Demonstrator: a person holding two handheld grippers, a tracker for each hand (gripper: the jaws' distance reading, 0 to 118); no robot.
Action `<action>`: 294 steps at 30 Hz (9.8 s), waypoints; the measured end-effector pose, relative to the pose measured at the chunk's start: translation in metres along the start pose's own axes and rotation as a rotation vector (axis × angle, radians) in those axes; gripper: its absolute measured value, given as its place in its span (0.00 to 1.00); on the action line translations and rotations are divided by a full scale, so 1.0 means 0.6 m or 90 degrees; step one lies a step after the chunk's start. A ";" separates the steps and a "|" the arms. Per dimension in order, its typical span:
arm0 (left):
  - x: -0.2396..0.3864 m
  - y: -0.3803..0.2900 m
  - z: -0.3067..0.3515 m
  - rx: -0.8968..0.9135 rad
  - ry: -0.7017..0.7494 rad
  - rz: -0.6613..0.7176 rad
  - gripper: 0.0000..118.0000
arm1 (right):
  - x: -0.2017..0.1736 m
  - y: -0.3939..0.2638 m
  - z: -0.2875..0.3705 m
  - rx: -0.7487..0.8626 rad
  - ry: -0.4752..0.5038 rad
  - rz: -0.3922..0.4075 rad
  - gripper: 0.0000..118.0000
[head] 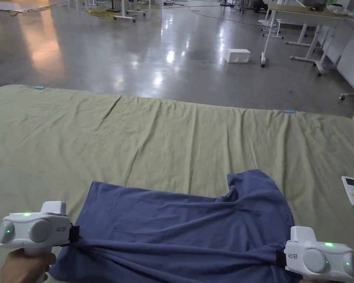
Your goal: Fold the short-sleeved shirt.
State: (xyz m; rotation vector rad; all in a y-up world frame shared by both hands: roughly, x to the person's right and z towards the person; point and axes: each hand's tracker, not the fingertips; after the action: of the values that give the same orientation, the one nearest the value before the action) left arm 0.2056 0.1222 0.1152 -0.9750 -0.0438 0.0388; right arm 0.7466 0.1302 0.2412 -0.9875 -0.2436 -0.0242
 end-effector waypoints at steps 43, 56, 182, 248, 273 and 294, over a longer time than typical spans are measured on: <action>0.038 -0.124 0.279 0.268 0.014 -0.068 0.01 | -0.122 -0.100 0.332 0.588 -0.067 -0.001 0.00; -0.029 -0.075 0.096 0.001 0.002 -0.029 0.60 | -0.114 -0.120 0.290 0.509 -0.073 0.012 0.00; 0.086 -0.157 0.323 0.423 -0.018 -0.079 0.55 | -0.133 -0.117 0.329 0.502 -0.030 -0.001 0.62; 0.020 0.058 0.004 0.021 -0.024 -0.101 0.05 | 0.017 0.048 0.024 0.095 -0.021 -0.050 0.59; 0.019 0.025 0.040 0.052 -0.014 -0.076 0.05 | 0.021 0.100 -0.092 -0.007 -0.011 0.045 0.01; -0.058 -0.027 0.228 0.150 -0.068 -0.056 0.05 | 0.064 -0.006 0.221 0.156 0.026 0.017 0.00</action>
State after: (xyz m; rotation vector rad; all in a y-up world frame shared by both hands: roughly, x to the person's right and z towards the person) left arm 0.1633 0.2244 0.2048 -0.7342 -0.1762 0.0136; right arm 0.7580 0.2416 0.3220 -0.7459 -0.1914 0.0099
